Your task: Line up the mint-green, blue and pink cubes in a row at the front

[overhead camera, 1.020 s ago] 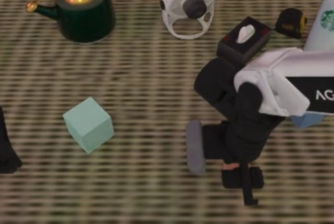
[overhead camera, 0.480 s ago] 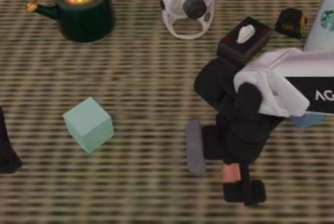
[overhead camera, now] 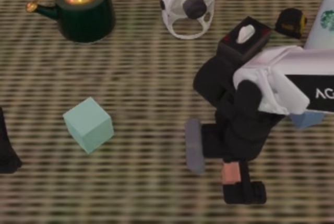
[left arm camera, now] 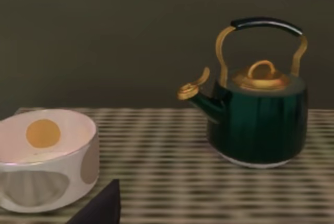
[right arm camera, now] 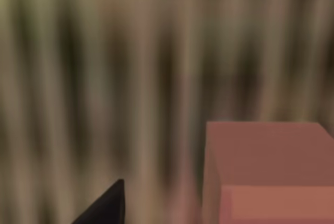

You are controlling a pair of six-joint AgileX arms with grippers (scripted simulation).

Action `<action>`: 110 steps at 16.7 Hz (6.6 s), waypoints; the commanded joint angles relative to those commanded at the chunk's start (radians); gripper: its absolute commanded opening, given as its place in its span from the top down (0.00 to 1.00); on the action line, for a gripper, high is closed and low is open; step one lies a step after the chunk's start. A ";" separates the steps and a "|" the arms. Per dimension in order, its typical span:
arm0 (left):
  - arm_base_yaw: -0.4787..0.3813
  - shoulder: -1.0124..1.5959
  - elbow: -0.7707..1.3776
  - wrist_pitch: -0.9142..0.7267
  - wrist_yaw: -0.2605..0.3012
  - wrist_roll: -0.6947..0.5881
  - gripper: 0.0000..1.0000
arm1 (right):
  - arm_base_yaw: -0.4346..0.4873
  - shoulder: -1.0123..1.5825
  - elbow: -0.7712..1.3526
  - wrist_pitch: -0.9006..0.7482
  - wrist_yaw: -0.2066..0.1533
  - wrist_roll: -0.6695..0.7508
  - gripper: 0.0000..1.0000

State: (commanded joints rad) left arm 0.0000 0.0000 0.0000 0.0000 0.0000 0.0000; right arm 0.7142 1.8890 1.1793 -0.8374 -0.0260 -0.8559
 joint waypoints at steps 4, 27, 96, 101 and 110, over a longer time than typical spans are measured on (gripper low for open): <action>0.000 0.000 0.000 0.000 0.000 0.000 0.00 | -0.001 -0.049 0.089 -0.153 0.000 -0.003 0.00; 0.000 0.000 0.000 0.000 0.000 0.000 0.00 | -0.536 0.140 0.422 -0.308 0.027 0.691 0.00; 0.000 0.000 0.000 0.000 0.000 0.000 0.00 | -0.100 0.150 0.421 -0.311 0.035 1.360 1.00; 0.000 0.000 0.000 0.000 0.000 0.000 0.00 | 0.092 0.120 0.420 -0.321 0.042 1.651 1.00; 0.000 0.000 0.000 0.000 0.000 0.000 0.00 | 0.132 0.115 0.405 -0.301 0.044 1.706 1.00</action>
State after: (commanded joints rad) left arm 0.0000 0.0000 0.0000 0.0000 0.0000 0.0000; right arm 0.8457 2.0039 1.5844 -1.1385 0.0178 0.8496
